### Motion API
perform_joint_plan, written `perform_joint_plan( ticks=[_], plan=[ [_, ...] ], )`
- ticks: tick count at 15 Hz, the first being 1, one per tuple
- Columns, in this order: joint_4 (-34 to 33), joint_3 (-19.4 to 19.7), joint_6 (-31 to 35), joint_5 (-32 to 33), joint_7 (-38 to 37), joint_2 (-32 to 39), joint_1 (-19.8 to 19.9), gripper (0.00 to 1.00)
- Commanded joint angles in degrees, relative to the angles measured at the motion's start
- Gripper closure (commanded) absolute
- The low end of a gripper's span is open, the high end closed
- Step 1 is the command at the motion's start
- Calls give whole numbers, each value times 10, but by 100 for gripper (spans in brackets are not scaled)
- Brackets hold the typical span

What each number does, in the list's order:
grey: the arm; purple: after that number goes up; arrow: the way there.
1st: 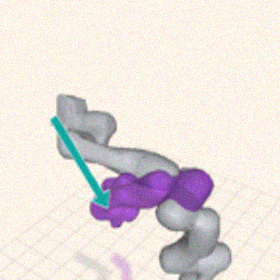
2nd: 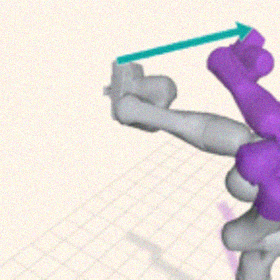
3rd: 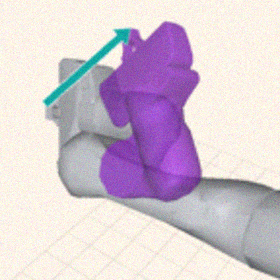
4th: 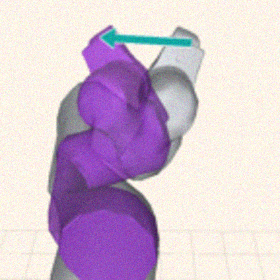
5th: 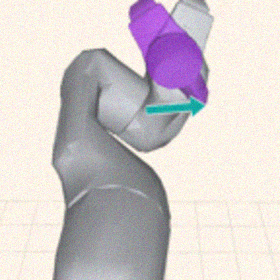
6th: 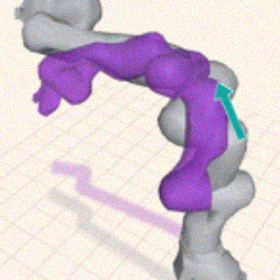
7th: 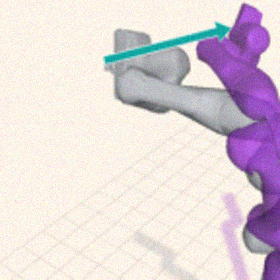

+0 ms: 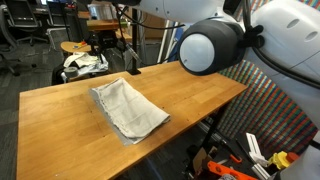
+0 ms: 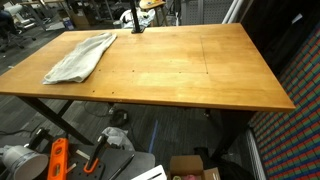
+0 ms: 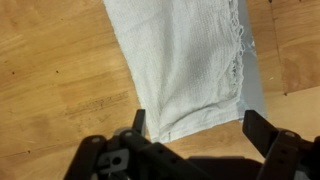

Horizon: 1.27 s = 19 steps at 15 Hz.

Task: Fold the towel in half from right to left

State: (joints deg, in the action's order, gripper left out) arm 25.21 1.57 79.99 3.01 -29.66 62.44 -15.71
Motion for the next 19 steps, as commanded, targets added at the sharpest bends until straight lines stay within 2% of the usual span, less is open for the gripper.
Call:
perform_joint_plan(
  ticks=[1,8,11,14,15,19],
  plan=[
    [9,-5,-30,-4,16,-20,-15,0],
    [17,-35,-49,-42,19,-14,-17,0],
    [-4,-43,-58,-57,15,11,-18,0],
    [-2,-37,-54,-54,-13,22,-30,0],
    [-5,-36,-53,-52,5,23,-24,0],
    [-4,-36,-52,-52,-4,30,-30,0]
  ],
)
